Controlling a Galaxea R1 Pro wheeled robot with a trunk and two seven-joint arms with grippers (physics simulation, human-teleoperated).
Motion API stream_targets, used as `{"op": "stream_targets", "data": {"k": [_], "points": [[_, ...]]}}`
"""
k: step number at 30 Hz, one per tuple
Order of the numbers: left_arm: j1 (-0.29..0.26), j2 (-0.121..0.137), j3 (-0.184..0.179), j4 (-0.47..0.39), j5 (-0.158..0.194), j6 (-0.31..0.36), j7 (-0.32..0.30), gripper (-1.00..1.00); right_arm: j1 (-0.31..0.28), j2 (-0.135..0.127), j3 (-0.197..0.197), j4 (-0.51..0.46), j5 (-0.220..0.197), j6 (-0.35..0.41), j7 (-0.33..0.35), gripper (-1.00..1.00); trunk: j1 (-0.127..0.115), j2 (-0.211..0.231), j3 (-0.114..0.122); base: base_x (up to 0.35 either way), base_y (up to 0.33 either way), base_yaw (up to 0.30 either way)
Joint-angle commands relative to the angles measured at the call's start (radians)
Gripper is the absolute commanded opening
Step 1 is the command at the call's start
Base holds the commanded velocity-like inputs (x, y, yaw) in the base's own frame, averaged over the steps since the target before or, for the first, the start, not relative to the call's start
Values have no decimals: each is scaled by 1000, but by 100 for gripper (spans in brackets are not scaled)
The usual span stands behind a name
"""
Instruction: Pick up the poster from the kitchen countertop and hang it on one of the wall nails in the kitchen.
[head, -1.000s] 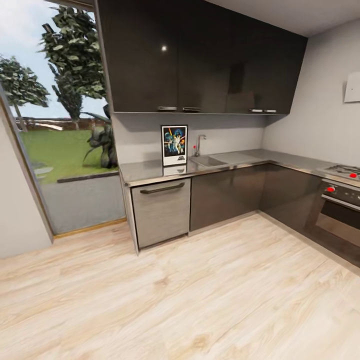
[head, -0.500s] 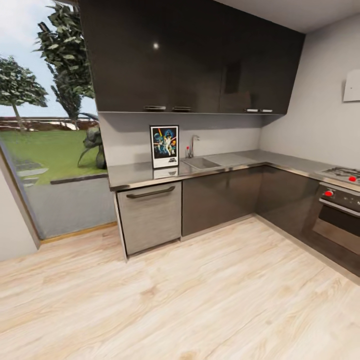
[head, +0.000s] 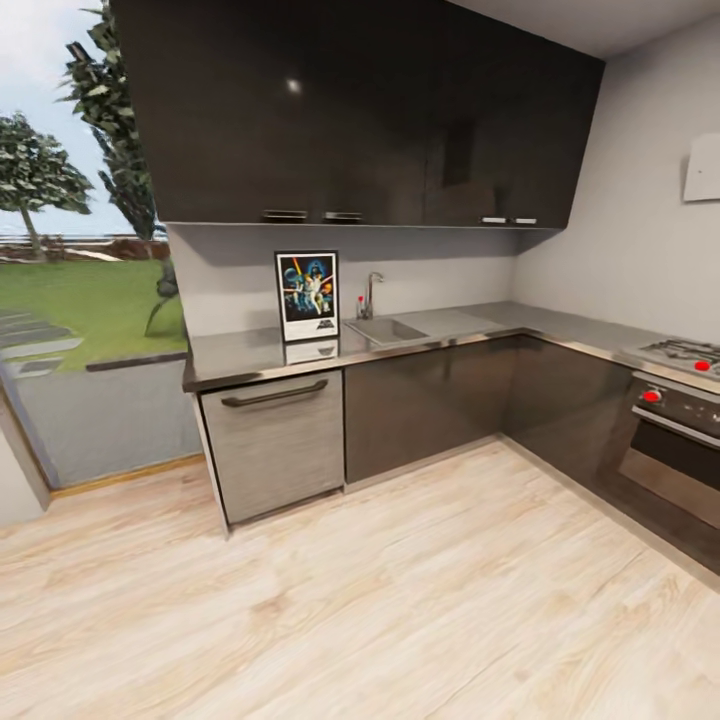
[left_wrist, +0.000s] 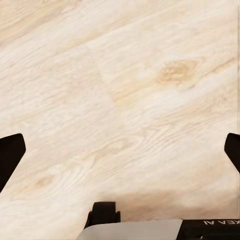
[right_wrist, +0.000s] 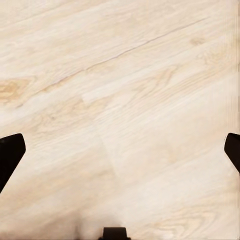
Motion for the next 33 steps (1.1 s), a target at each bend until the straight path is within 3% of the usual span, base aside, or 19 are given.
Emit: {"op": "stream_targets", "data": {"k": [1, 8, 25, 33], "points": [[0, 0, 1, -1, 0, -2, 0, 100, -1, 0, 1, 1, 1, -3, 0, 100, 0, 0, -1, 228, -271, 0], [0, 0, 1, -1, 0, -2, 0, 100, -1, 0, 1, 1, 2, -3, 0, 100, 0, 0, -1, 228, -271, 53], [0, 0, 1, -1, 0, -2, 0, 100, -1, 0, 1, 1, 2, -18, 0, 100, 0, 0, -1, 226, -273, 260], [0, -1, 0, 0, 0, -2, 0, 100, -1, 0, 1, 1, 2, -21, 0, 100, 0, 0, -1, 209, -287, 77]]}}
